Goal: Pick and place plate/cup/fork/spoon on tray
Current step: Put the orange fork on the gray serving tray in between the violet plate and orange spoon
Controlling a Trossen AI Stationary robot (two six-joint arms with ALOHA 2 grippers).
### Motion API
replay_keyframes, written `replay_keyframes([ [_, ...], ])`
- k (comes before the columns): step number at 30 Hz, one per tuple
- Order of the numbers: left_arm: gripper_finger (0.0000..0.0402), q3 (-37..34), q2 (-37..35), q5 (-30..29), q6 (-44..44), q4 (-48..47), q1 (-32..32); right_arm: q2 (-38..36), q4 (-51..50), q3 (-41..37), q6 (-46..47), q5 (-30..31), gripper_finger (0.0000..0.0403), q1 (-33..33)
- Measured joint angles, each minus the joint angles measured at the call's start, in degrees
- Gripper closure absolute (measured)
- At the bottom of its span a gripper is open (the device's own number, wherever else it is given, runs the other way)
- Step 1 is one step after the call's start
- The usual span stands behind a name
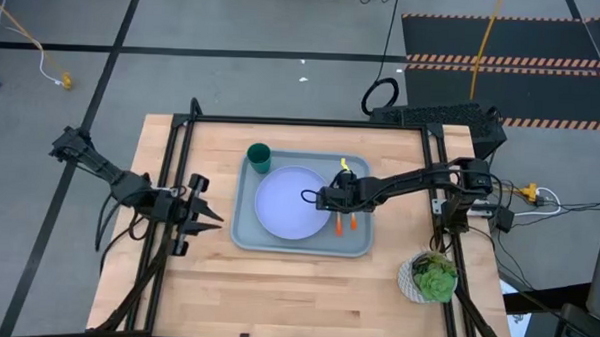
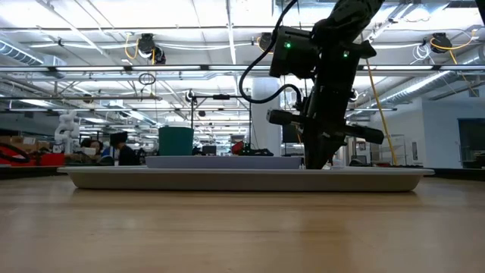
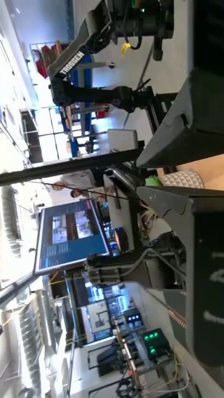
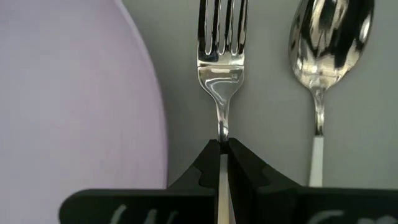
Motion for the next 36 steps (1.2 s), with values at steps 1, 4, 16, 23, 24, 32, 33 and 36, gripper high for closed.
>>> replay_keyframes([
  [1,0.0339,0.0,0.0,0.0,0.0,0.0,0.0,0.0,0.0,0.0,0.1,-0.5,0.0403,-0.1],
  [4,0.0339,0.0,0.0,0.1,-0.2,0.0,0.0,0.0,-0.1,0.0,0.6,-0.5,0.0403,-0.1],
  [16,0.0339,0.0,0.0,0.1,0.1,0.0,0.0,0.0,-1.0,0.0,3.1,-0.2,0.0403,-0.2],
  [23,0.0339,0.0,0.0,0.1,0.5,0.2,0.0,0.0,-1.0,0.0,3.1,-0.3,0.0402,-0.2],
  [24,0.0339,0.0,0.0,0.1,0.5,0.2,0.0,0.0,-1.0,0.0,3.1,-0.3,0.0401,-0.2],
  [32,0.0339,0.0,0.0,0.1,0.5,0.2,0.0,0.0,-1.0,0.0,3.1,-0.3,0.0388,-0.2],
  [33,0.0339,0.0,0.0,0.1,0.5,0.2,0.0,0.0,-1.0,0.0,3.1,-0.3,0.0387,-0.2],
  [36,0.0339,0.0,0.0,0.0,0.5,0.2,0.0,0.0,-0.9,0.0,3.3,-0.3,0.0386,-0.2],
])
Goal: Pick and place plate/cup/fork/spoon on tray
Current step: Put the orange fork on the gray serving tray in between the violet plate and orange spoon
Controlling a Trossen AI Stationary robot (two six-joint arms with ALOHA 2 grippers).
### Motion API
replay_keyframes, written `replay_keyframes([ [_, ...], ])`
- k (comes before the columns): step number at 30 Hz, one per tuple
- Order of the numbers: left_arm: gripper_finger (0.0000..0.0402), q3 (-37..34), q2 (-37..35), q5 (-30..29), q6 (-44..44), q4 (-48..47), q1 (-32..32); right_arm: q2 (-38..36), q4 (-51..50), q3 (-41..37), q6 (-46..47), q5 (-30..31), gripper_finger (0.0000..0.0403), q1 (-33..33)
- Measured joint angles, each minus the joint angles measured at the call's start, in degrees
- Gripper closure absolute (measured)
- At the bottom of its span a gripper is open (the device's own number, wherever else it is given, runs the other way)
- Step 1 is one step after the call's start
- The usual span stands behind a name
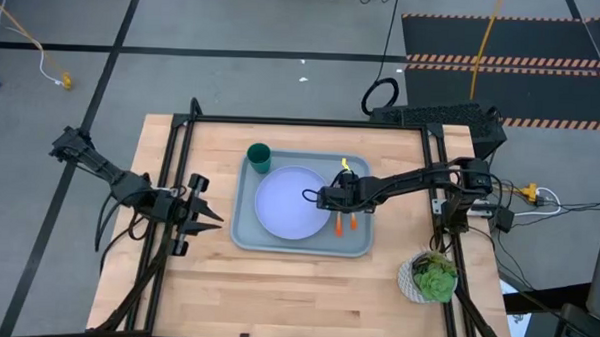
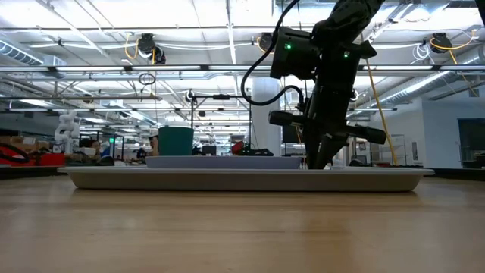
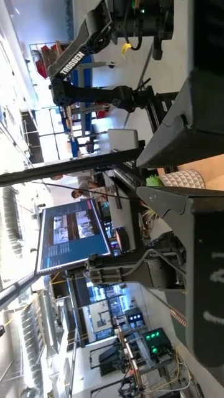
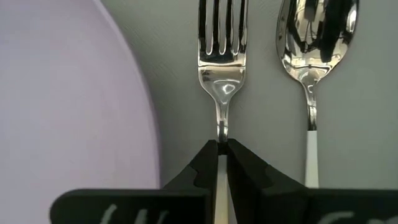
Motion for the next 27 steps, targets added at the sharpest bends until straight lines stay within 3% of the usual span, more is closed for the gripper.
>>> replay_keyframes([
  [27,0.0339,0.0,0.0,0.0,0.0,-0.5,0.0,0.0,0.2,0.0,0.9,0.0,0.0385,0.0],
])
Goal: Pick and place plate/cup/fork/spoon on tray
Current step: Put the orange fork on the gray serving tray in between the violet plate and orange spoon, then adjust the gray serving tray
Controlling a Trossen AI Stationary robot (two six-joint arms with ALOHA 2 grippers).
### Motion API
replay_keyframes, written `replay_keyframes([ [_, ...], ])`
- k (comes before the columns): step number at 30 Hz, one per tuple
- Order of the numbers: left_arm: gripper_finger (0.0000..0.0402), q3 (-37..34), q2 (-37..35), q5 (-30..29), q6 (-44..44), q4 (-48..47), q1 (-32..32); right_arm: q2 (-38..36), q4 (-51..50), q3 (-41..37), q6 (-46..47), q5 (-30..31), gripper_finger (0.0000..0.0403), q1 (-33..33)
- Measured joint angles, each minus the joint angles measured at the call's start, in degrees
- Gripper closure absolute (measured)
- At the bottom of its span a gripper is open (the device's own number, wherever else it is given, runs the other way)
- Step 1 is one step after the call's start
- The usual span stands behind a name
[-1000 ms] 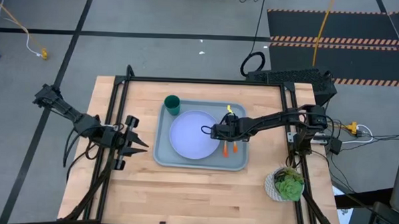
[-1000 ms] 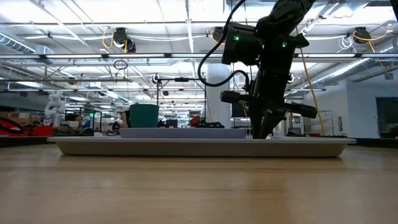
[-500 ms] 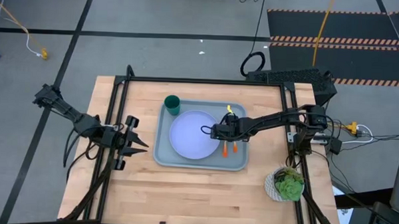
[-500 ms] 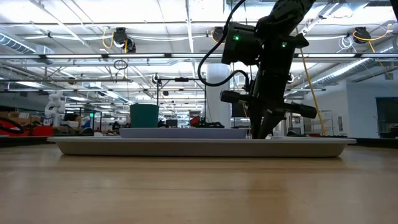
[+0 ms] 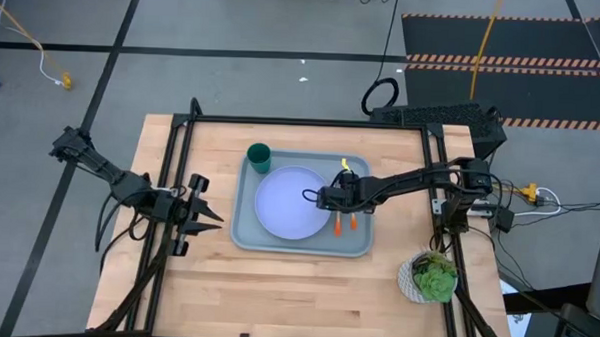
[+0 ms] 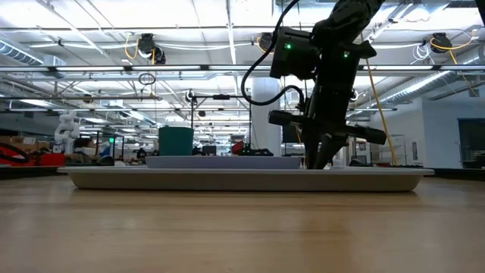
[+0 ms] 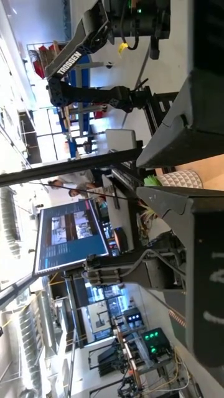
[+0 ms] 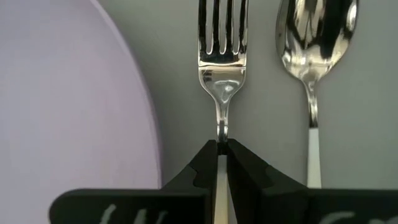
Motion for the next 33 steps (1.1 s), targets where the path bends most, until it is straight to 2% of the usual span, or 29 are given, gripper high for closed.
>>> replay_keyframes([
  [24,0.0339,0.0,0.0,0.0,-0.5,0.0,0.0,0.0,-0.2,0.0,-2.0,0.3,0.0381,0.0],
  [28,0.0339,0.0,0.0,0.0,-1.0,0.0,0.0,0.0,-0.3,0.0,-2.5,1.7,0.0362,0.2],
  [33,0.0339,0.0,0.0,0.0,-1.1,0.1,0.0,0.0,-0.3,0.0,-2.3,3.1,0.0317,0.8],
])
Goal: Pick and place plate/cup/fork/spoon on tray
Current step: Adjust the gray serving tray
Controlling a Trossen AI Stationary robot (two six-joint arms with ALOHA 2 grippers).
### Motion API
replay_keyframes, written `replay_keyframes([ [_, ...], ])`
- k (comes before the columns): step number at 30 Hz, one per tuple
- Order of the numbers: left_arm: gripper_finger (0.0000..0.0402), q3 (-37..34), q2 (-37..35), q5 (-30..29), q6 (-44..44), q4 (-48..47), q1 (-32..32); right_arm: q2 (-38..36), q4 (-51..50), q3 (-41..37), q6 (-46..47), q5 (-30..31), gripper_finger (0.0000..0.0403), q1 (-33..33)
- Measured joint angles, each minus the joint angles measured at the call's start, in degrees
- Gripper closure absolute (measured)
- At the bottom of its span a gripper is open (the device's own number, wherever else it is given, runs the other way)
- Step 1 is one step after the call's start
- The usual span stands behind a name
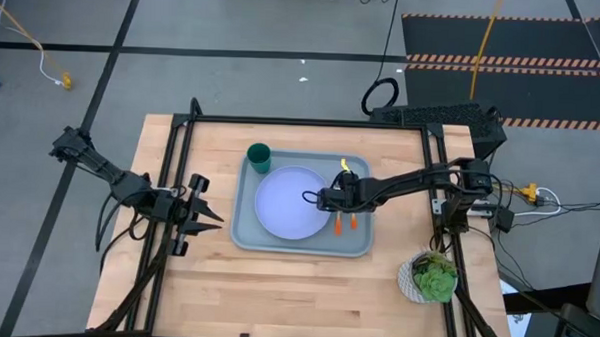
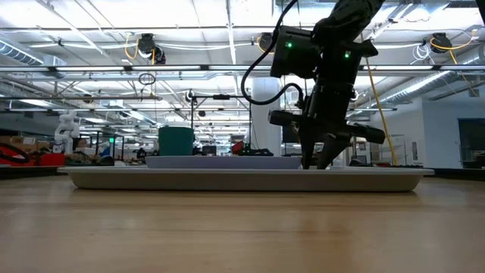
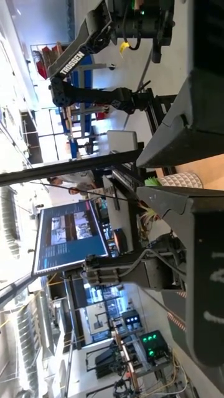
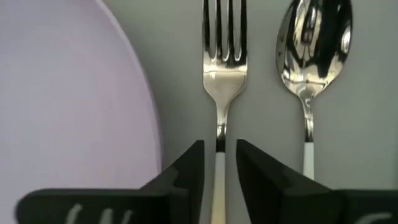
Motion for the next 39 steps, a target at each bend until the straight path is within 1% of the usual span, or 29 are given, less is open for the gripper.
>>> replay_keyframes([
  [5,0.0339,0.0,0.0,0.0,0.0,0.0,0.0,0.0,0.0,0.0,0.3,0.0,0.0281,0.1],
  [9,0.0339,0.0,0.0,0.0,0.0,0.1,0.0,0.0,0.0,0.0,0.4,1.4,0.0270,0.1],
  [19,0.0339,0.0,0.0,0.0,0.0,0.1,0.0,0.0,0.1,0.0,0.3,1.8,0.0274,0.0],
  [26,0.0339,0.0,0.0,0.0,-0.2,0.1,0.0,0.0,0.1,0.0,-0.4,3.8,0.0275,-0.1],
  [34,0.0339,0.0,0.0,0.0,-0.1,0.1,0.0,0.0,0.1,0.0,-1.1,7.4,0.0275,-0.1],
  [39,0.0339,0.0,0.0,0.0,0.0,0.0,0.0,0.0,0.1,0.0,-2.6,7.9,0.0275,-0.1],
])
